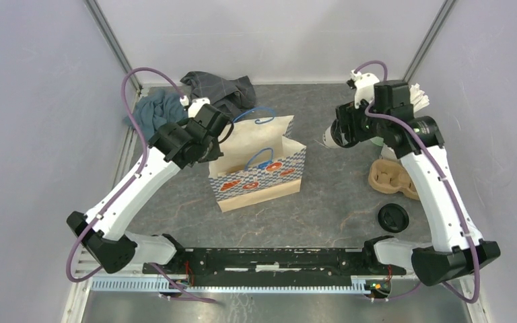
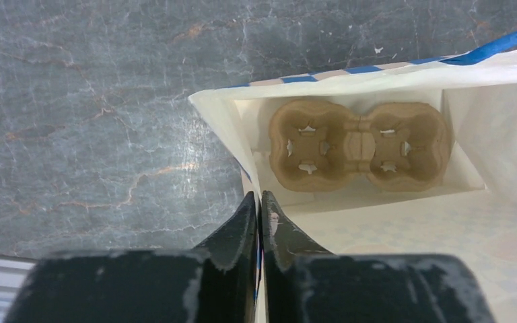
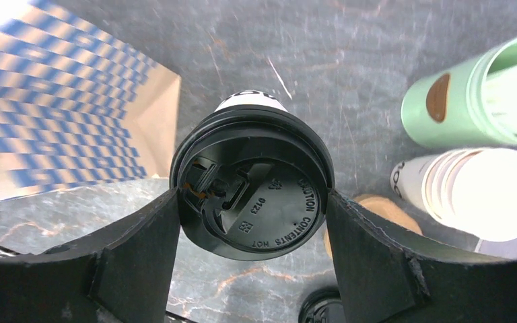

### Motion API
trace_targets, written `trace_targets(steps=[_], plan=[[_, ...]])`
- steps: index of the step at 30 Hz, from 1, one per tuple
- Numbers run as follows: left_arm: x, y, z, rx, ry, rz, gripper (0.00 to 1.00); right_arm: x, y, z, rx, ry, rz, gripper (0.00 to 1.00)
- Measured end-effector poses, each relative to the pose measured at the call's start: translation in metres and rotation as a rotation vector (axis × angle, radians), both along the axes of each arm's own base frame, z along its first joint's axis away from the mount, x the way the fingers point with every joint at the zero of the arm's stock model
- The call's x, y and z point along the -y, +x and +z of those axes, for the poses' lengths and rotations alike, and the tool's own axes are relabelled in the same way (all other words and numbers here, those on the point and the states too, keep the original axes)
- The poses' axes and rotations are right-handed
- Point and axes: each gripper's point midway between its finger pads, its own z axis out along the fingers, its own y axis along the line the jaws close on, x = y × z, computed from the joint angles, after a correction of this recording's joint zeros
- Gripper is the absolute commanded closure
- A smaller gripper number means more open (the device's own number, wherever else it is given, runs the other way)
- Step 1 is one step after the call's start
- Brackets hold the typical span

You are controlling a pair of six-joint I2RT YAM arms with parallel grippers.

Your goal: Pack the takeout coffee

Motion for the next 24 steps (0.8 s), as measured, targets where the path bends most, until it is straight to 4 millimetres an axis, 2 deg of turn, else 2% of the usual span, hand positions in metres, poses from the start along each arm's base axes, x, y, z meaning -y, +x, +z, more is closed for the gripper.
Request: trace_targets(steps=[2, 8, 13, 17, 20, 24], plan=[[0.000, 0.003, 0.004, 0.018, 0.004, -0.005, 0.98, -0.004, -0.001, 0.021, 0.046, 0.028, 0.019, 0.25], [0.003, 0.017, 0.028, 0.143, -0.006, -0.058, 0.98, -0.028, -0.016, 0.104, 0.225, 0.167, 0.141, 0.26], [-0.004, 0.018, 0.058, 0.328, -0.067, -0.086, 0.98, -0.045, -0.034, 0.140, 0.280, 0.271, 0.224, 0.26], [-0.013, 0.015, 0.077, 0.480, -0.116, -0.093, 0.98, -0.063, -0.049, 0.158, 0.288, 0.386, 0.300, 0.26], [-0.014, 0.013, 0.076, 0.555, -0.149, -0.106, 0.98, -0.077, -0.058, 0.172, 0.300, 0.486, 0.350, 0.26], [-0.014, 0.010, 0.056, 0.601, -0.169, -0.130, 0.98, -0.095, -0.073, 0.187, 0.301, 0.611, 0.422, 0.27]])
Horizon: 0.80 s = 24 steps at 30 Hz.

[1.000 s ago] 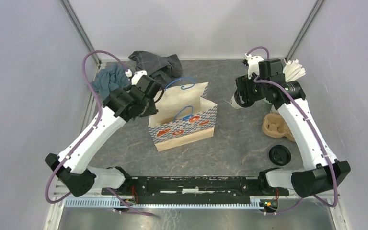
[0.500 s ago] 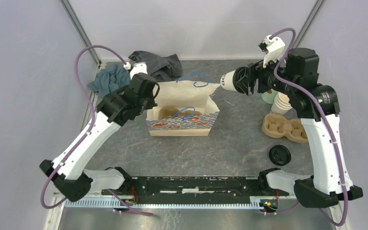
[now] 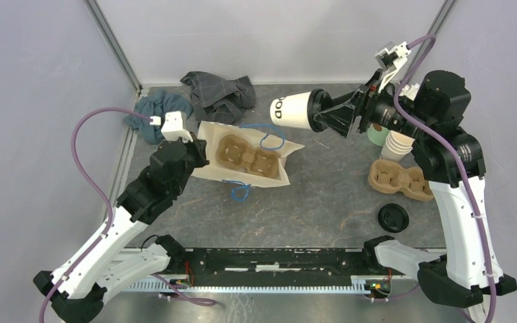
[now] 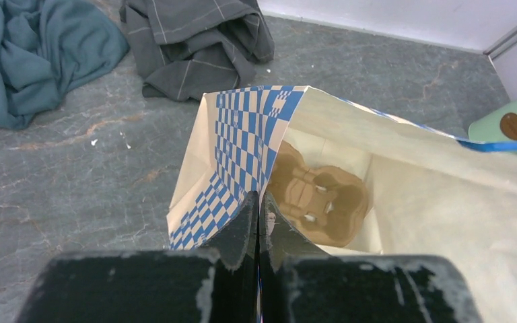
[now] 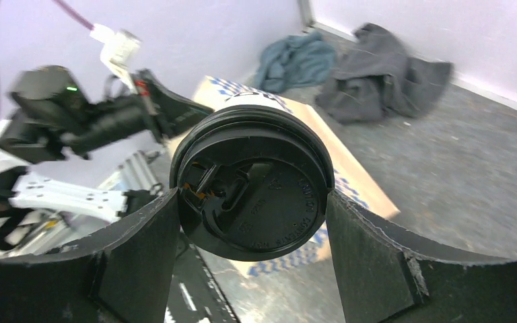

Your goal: Pack the takeout coffee

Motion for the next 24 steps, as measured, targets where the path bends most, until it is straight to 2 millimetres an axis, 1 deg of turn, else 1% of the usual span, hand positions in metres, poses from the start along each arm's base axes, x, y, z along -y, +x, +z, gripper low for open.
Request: trace_targets(steps=[2, 4, 5, 9, 10, 13, 19, 24], plan=[[0.000, -0.003, -0.010, 0.002, -0.004, -0.012, 0.98, -0.010, -0.008, 0.006, -0.004, 0.043, 0.049, 0.27], [0.000, -0.005, -0.015, 0.008, -0.012, -0.021, 0.98, -0.023, -0.018, 0.014, -0.004, 0.077, 0.103, 0.27], [0.000, -0.005, -0.016, 0.014, -0.017, -0.022, 0.98, -0.028, -0.021, 0.016, -0.005, 0.087, 0.125, 0.28], [0.002, -0.008, -0.017, 0.036, -0.041, -0.037, 0.98, -0.064, -0.049, 0.021, -0.019, 0.117, 0.267, 0.29], [0.002, -0.009, -0.018, 0.043, -0.047, -0.041, 0.98, -0.074, -0.057, 0.020, -0.029, 0.119, 0.305, 0.29], [0.001, -0.012, -0.021, 0.064, -0.066, -0.048, 0.98, -0.094, -0.070, 0.016, -0.051, 0.113, 0.363, 0.29], [-0.002, -0.016, -0.024, 0.084, -0.081, -0.048, 0.98, -0.127, -0.085, 0.003, -0.077, 0.071, 0.409, 0.30], [-0.003, -0.017, -0.025, 0.086, -0.082, -0.049, 0.98, -0.156, -0.099, -0.010, -0.071, -0.020, 0.425, 0.31]])
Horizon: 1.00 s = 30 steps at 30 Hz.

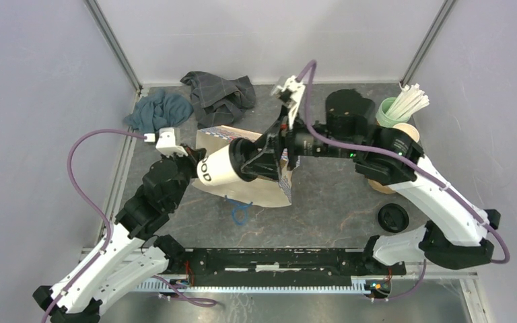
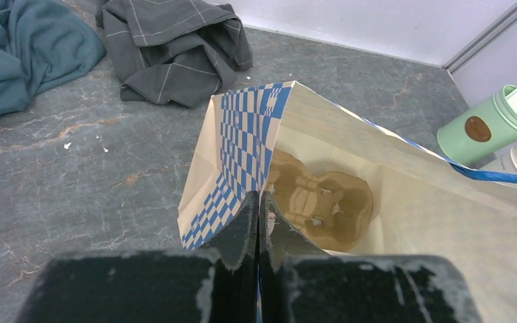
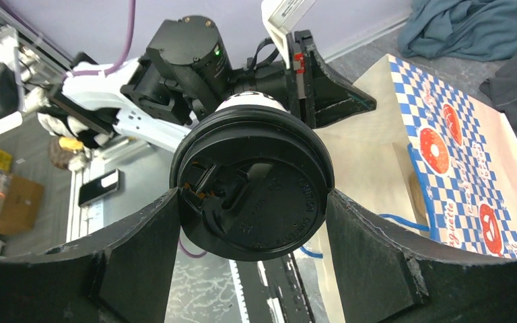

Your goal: Pack the takeout coffee

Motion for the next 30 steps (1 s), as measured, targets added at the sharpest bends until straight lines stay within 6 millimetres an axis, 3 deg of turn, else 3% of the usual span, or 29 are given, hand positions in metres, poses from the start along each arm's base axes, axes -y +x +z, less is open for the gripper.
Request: trace_targets(steps=[7, 23, 30], plan=[[0.001, -0.004, 0.003, 0.010, -0.013, -0.020, 0.98, -0.023, -0.012, -0.027, 0.090, -0.168, -0.040, 0.31], [-0.005, -0.013, -0.004, -0.006, -0.002, -0.025, 0.98, -0.044, 0.002, -0.117, 0.443, -0.682, -0.156, 0.35], [-0.005, -0.016, -0.008, -0.007, -0.004, -0.034, 0.98, -0.045, 0.014, -0.134, 0.575, -0.786, -0.179, 0.34]])
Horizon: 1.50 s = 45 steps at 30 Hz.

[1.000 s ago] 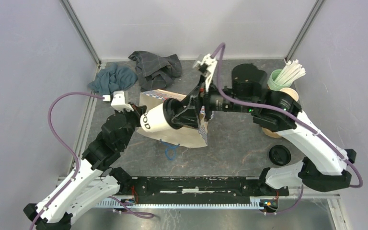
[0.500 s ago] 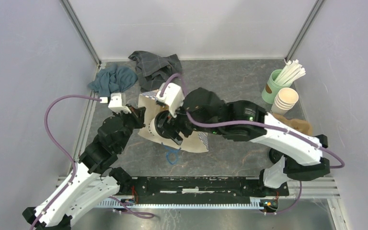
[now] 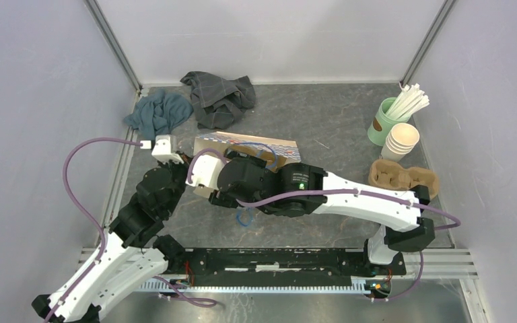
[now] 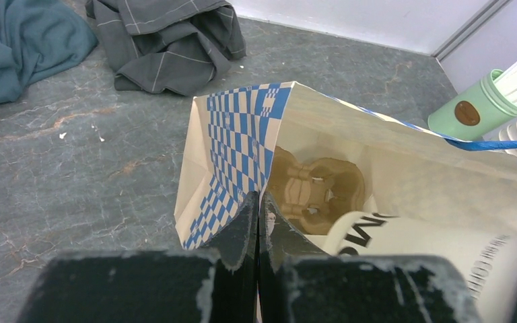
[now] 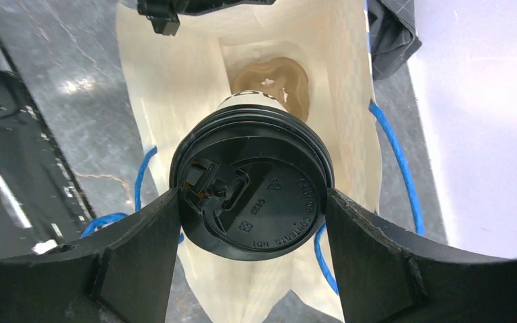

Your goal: Pack the takeout coffee

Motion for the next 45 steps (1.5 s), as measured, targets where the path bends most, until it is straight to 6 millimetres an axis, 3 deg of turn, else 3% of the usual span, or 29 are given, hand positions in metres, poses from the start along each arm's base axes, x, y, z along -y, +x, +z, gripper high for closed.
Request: trace_targets(steps=[12, 18, 24, 36, 45], plan=[[0.001, -0.005, -0.002, -0.001, -0.005, -0.023, 0.98, -0.017, 0.021, -0.053, 0.077, -0.120, 0.074, 0.33], [-0.001, -0.011, -0.009, 0.000, -0.009, -0.038, 0.98, -0.014, 0.048, -0.071, 0.092, -0.143, 0.074, 0.33], [-0.002, -0.015, -0.014, 0.001, -0.012, -0.047, 0.98, -0.008, 0.060, -0.106, 0.100, -0.208, 0.092, 0.33], [0.002, -0.023, -0.022, 0.007, -0.026, -0.093, 0.98, -0.012, 0.077, -0.126, 0.151, -0.207, 0.107, 0.34], [0.004, -0.028, -0.023, 0.019, -0.040, -0.121, 0.98, -0.013, 0.080, -0.135, 0.156, -0.200, 0.123, 0.34]])
